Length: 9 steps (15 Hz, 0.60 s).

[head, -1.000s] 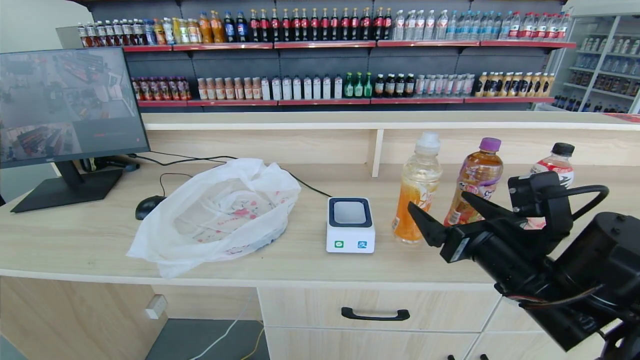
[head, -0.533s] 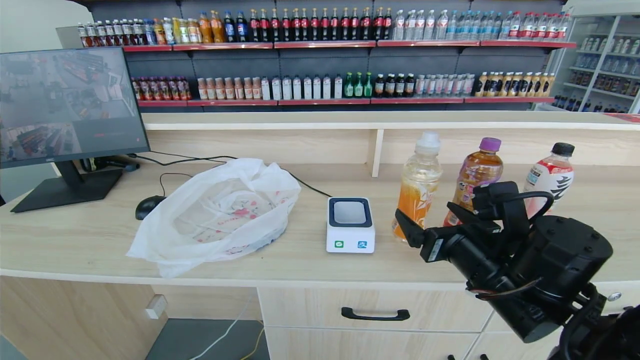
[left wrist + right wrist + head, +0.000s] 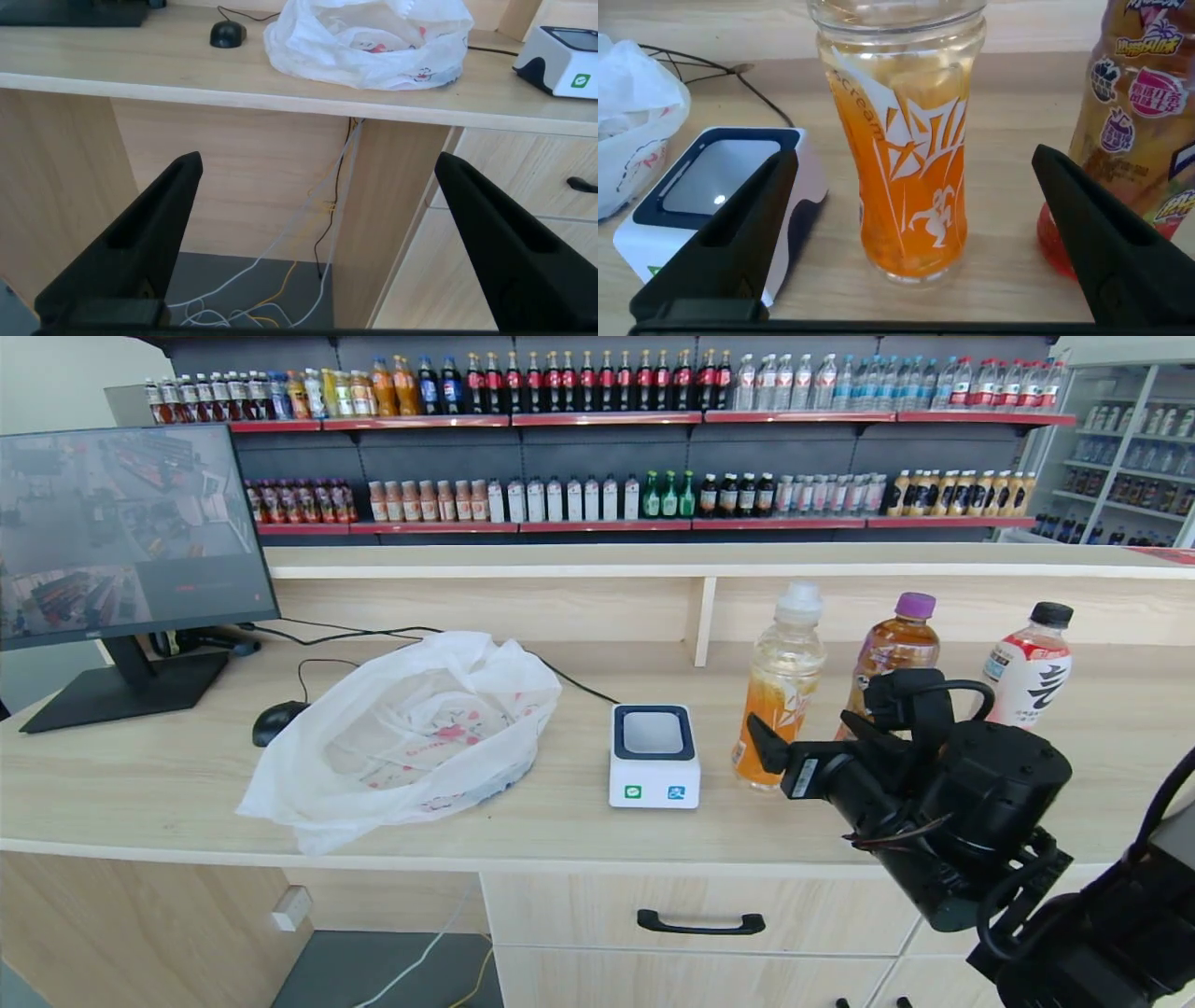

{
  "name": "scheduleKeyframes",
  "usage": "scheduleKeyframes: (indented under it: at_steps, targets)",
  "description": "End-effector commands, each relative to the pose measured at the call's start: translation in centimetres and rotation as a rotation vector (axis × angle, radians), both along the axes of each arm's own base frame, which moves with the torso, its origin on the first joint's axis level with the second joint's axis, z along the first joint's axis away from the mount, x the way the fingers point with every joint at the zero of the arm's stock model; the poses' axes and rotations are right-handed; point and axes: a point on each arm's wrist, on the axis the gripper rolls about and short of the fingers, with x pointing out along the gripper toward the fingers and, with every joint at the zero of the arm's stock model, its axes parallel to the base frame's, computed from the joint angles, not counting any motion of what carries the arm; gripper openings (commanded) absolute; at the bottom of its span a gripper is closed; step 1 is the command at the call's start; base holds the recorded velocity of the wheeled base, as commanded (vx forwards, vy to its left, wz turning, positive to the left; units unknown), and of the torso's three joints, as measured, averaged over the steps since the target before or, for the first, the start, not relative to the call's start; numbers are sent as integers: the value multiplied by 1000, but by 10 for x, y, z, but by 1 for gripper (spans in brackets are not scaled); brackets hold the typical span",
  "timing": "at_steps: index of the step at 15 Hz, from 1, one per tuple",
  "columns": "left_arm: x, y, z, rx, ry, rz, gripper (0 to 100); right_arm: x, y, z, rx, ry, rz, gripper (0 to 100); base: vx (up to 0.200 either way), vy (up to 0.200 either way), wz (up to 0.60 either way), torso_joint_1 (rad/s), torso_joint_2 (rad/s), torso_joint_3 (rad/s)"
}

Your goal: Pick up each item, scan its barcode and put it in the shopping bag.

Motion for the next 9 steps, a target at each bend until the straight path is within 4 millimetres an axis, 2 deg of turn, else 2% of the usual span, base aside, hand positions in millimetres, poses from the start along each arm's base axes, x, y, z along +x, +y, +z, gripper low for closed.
scheduleKeyframes:
  at_steps: [1, 5, 9]
  targets:
    - [0, 0, 0, 1, -1, -1, 100, 7, 2, 0, 5, -9, 6, 100, 0, 0, 0, 0, 0, 0]
    - [0, 0, 0, -1, 1, 1, 100, 25, 3, 2, 5, -40, 2, 100, 0, 0, 0, 0, 0, 0]
    - [0, 0, 0, -1, -1, 1, 100, 34, -2, 1, 2, -47, -15, 100, 0, 0, 0, 0, 0, 0]
